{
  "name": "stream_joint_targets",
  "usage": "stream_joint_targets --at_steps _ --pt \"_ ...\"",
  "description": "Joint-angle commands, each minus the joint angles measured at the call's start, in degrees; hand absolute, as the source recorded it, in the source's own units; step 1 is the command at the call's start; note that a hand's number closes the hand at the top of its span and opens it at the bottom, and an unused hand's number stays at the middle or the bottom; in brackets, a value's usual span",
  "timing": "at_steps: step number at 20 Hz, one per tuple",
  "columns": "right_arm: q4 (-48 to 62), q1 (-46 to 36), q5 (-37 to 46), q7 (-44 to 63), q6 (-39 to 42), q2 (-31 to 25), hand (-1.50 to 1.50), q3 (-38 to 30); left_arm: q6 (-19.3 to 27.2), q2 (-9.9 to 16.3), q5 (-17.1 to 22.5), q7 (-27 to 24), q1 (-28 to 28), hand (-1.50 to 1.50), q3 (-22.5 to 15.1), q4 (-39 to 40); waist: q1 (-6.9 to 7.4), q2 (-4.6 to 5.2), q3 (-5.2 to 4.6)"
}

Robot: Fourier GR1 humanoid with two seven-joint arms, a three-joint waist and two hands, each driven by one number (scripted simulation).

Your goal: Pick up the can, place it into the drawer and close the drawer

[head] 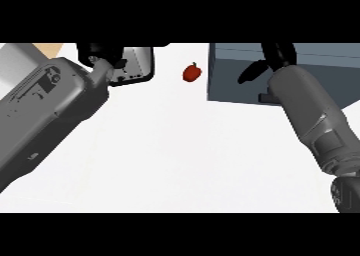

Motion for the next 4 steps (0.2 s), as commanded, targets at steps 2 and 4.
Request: stream_joint_targets --at_steps 2,4 --pt "-1.4 -3.8 -9.2 -2.7 3.7 0.8 -1.50 -8.3 0.4 0.4 -1.0 -0.5 1.1 -1.50 0.1 -0.4 0.86 0.14 -0.35" --pt "-1.1 -4.9 -9.1 -1.7 3.0 1.9 -1.50 -8.3 0.0 1.2 -0.8 1.3 0.9 -1.50 -0.2 -2.0 1.62 0.04 -0.41"
